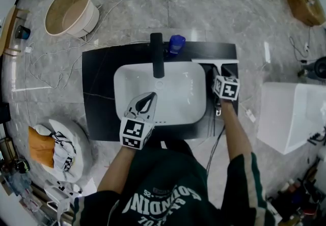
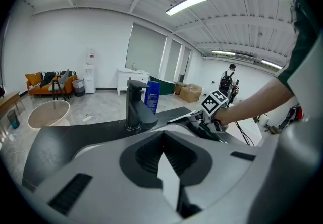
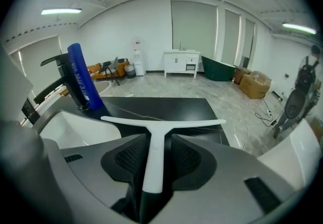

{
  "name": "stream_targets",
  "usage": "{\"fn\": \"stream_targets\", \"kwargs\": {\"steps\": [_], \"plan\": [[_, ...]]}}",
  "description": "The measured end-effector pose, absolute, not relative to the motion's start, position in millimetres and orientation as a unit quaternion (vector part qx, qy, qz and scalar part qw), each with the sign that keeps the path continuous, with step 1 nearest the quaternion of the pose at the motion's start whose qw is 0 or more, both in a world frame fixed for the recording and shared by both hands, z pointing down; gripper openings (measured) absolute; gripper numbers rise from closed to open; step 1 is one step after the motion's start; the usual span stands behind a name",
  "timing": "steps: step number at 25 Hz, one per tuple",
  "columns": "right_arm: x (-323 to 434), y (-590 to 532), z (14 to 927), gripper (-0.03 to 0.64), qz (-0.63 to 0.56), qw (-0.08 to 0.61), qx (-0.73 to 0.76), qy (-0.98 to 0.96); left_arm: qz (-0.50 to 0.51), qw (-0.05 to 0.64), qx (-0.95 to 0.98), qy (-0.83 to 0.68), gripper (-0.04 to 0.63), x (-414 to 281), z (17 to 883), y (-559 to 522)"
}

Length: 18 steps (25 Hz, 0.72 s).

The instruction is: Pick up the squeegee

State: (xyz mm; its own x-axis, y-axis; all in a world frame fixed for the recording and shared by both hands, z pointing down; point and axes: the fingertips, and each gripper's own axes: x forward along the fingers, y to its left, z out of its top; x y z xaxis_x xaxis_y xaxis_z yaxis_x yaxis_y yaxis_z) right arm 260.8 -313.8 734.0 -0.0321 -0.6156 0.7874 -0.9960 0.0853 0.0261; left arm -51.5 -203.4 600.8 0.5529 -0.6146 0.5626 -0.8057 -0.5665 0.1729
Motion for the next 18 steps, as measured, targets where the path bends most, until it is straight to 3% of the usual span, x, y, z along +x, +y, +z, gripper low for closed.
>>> {"fn": "stream_targets", "kwargs": {"steps": [4, 9, 18], "plan": [[261, -314, 741, 0.149, 0.299, 0.336, 0.607, -0.656, 0.227, 0.212, 0.854, -0.418, 0.002, -54, 601, -203], [261, -312, 742, 0.078, 0.3, 0.342, 0.612, -0.647, 0.23, 0.211, 0.852, -0.42, 0.002, -57, 601, -200], [250, -302, 731, 0.075, 0.292, 0.332, 0.607, -0.66, 0.23, 0.205, 0.85, -0.426, 0.002, -64, 596, -198]]}}
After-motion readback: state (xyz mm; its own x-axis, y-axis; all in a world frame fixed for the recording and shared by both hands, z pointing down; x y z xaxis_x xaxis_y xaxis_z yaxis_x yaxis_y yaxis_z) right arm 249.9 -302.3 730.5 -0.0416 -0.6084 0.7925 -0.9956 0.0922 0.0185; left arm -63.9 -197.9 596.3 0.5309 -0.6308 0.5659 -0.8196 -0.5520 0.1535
